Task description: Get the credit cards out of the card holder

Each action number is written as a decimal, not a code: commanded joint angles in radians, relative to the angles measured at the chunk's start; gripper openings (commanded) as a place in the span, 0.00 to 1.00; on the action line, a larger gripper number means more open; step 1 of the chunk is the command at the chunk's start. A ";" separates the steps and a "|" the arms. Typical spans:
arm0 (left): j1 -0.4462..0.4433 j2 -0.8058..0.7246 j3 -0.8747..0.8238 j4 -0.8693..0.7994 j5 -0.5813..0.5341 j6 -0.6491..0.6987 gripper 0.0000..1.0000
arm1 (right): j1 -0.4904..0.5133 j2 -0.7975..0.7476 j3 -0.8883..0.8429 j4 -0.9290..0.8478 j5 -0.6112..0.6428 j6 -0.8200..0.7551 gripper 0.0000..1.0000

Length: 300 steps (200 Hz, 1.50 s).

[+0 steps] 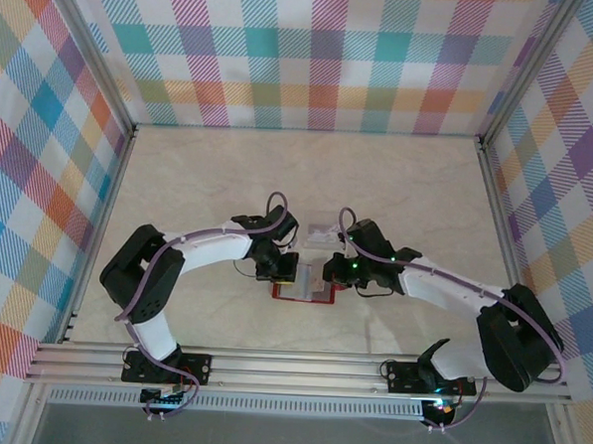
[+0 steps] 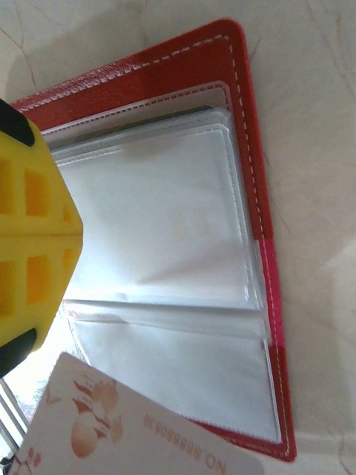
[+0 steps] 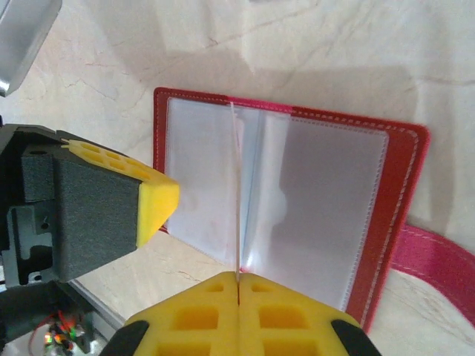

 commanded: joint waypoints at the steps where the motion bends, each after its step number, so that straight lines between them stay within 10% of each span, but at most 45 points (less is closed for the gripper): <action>1: -0.009 -0.056 0.018 -0.029 -0.026 -0.009 0.05 | 0.003 -0.014 0.079 -0.144 0.059 -0.159 0.03; 143: 0.031 -0.162 -0.133 0.016 -0.077 -0.038 0.06 | 0.003 0.166 0.409 -0.473 0.330 -1.277 0.00; 300: 0.035 -0.255 -0.256 0.065 -0.097 -0.071 0.07 | 0.000 0.563 0.926 -0.734 0.431 -1.667 0.00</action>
